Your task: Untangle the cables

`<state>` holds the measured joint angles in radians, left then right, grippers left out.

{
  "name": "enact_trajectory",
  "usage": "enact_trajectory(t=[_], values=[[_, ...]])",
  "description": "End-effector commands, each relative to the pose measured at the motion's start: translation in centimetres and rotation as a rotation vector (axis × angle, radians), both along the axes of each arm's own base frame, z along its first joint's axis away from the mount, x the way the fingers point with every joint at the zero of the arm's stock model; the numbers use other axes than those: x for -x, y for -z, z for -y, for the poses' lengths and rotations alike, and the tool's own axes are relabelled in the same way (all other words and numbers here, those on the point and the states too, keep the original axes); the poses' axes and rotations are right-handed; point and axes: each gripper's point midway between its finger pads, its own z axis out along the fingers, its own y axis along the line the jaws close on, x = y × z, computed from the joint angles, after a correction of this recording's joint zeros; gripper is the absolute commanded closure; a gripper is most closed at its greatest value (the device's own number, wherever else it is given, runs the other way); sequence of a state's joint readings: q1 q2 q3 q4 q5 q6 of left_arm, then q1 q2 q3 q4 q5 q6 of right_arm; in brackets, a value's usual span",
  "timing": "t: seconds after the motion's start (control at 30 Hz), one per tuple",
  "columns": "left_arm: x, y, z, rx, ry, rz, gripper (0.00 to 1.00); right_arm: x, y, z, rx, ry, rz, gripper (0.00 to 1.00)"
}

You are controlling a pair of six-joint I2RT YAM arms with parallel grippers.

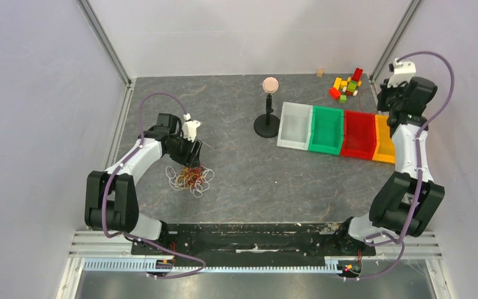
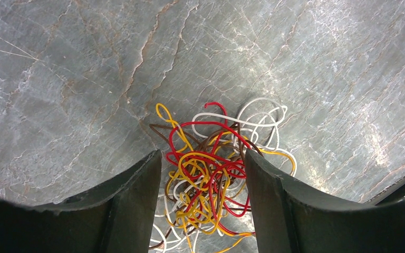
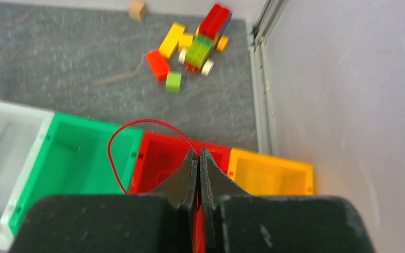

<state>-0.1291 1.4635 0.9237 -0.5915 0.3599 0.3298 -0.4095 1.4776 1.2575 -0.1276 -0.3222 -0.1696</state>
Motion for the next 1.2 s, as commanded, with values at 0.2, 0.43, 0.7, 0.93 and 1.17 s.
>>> enact_trajectory(t=[0.2,0.43,0.7,0.93,1.17], values=[[-0.3,0.3,0.3,0.029,-0.027,-0.008,0.34,4.7,10.9,-1.0,0.002,-0.012,-0.239,1.00],[0.1,0.8,0.5,0.037,-0.027,-0.033,0.34,4.3,15.5,-0.2,-0.003,0.016,-0.356,1.00],[-0.1,0.6,0.6,0.044,-0.035,-0.031,0.34,1.7,16.2,0.9,0.133,0.147,-0.353,1.00],[-0.2,0.6,0.4,0.035,-0.037,-0.028,0.34,0.9,12.5,4.4,0.326,0.383,-0.264,1.00],[-0.3,0.9,0.4,0.032,-0.039,-0.032,0.34,1.4,10.0,6.5,0.469,0.465,-0.239,1.00]])
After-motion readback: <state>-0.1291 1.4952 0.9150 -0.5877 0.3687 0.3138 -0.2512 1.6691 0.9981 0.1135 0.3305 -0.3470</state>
